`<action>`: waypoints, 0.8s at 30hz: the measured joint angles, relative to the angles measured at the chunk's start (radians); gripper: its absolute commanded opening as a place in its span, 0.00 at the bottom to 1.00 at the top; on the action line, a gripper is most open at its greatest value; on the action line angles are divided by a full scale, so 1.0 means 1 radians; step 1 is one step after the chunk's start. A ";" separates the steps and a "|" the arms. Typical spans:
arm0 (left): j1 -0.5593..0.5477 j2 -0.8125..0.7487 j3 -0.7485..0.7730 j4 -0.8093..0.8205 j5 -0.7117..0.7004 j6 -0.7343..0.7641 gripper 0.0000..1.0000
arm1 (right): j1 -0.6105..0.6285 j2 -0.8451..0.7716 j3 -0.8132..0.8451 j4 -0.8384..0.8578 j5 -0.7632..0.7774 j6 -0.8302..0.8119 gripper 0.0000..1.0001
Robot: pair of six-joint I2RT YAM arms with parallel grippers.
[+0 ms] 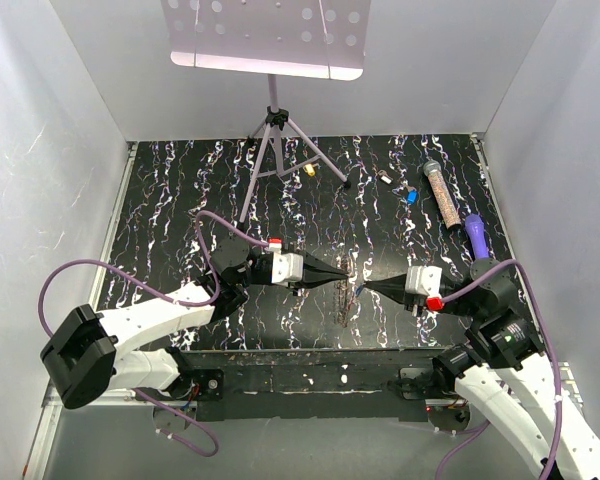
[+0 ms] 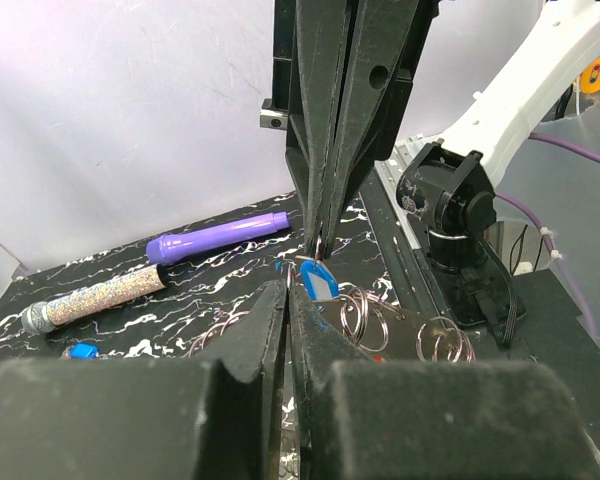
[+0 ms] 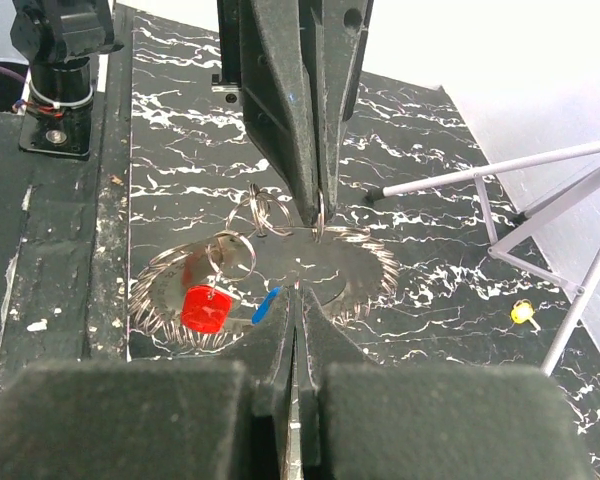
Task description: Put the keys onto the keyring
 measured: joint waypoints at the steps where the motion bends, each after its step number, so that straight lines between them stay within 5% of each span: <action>1: 0.000 0.001 0.000 0.003 0.000 0.000 0.00 | 0.000 -0.001 0.000 0.002 0.002 0.002 0.01; 24: 0.000 0.007 -0.022 0.093 -0.002 -0.072 0.00 | -0.045 0.013 0.037 -0.021 -0.037 0.019 0.01</action>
